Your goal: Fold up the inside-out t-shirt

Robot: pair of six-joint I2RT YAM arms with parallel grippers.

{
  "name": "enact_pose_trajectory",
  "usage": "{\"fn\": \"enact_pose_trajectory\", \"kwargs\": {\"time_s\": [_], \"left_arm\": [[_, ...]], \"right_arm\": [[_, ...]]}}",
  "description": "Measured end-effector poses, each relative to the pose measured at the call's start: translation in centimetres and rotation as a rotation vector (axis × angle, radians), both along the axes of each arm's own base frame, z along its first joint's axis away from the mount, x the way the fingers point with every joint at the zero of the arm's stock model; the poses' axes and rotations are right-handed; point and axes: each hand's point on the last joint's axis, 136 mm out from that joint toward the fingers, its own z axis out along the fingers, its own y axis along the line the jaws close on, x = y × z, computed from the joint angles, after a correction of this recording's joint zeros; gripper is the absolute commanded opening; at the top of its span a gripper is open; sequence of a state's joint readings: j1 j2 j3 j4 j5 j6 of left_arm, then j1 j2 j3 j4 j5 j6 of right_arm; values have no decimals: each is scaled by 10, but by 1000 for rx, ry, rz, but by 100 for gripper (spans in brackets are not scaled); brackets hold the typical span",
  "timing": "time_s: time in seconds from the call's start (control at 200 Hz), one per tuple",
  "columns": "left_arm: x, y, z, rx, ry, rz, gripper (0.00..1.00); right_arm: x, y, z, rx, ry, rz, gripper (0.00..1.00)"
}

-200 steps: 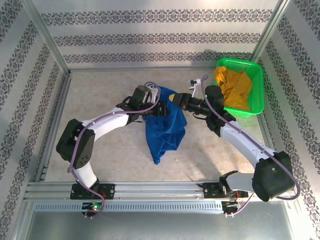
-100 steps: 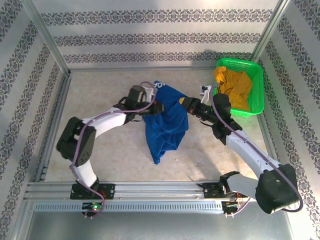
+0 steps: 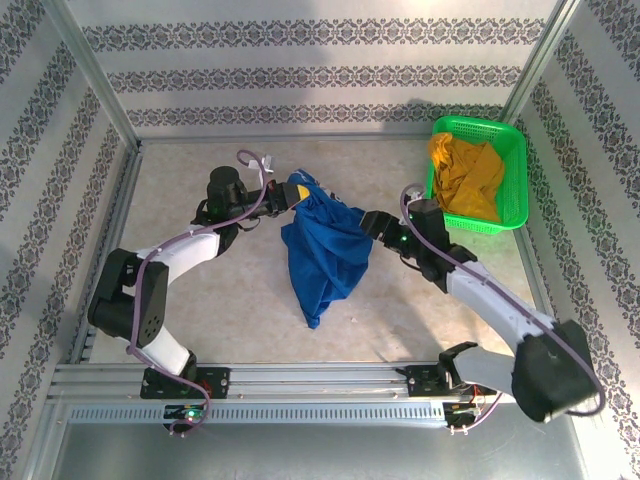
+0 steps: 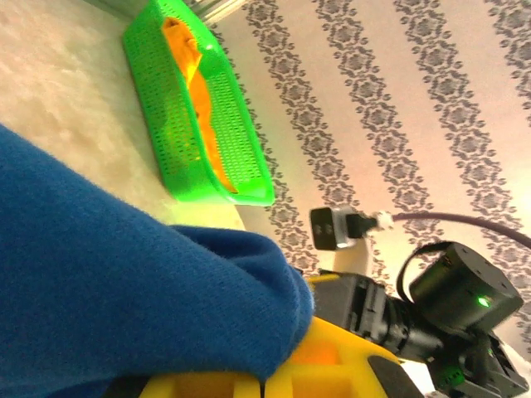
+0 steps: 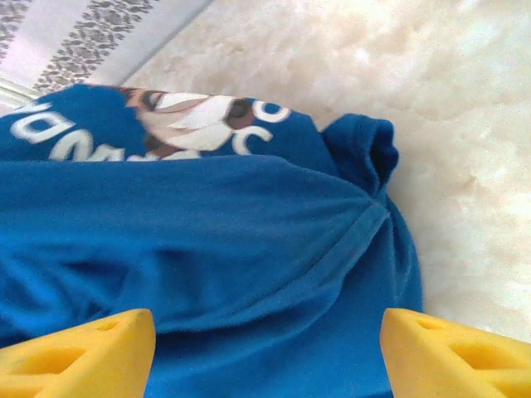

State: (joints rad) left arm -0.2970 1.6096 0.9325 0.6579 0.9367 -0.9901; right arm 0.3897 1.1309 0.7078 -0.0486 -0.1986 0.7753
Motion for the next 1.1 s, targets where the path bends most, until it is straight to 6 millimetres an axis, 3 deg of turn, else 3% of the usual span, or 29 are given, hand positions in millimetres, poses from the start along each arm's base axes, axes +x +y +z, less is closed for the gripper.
{"fn": "enact_pose_trajectory", "kwargs": {"time_s": [0.115, 0.215, 0.41, 0.54, 0.615, 0.694, 0.739, 0.879, 1.104], "left_arm": [[-4, -2, 6, -26, 3, -27, 0], [-8, -4, 7, -34, 16, -50, 0], [-14, -5, 10, -40, 19, -84, 0], [-19, -6, 11, -45, 26, -107, 0], [-20, -7, 12, -49, 33, -118, 0], [-20, -6, 11, -50, 39, -120, 0], [-21, -6, 12, -51, 40, -122, 0], [-20, -5, 8, -37, 51, -116, 0], [11, 13, -14, 131, 68, 23, 0]], "right_arm": [[-11, 16, 42, -17, -106, 49, 77], [-5, 32, 59, -64, -149, 97, 79], [26, 72, 65, -203, -184, 236, 81], [42, 90, 51, -275, -183, 310, 77], [50, 98, 40, -296, -162, 343, 63], [60, 105, 29, -303, -141, 377, 19], [64, 107, 23, -294, -126, 391, 1], [62, 104, 24, -235, -100, 428, 0], [26, 90, 70, 31, -159, 484, 0]]}}
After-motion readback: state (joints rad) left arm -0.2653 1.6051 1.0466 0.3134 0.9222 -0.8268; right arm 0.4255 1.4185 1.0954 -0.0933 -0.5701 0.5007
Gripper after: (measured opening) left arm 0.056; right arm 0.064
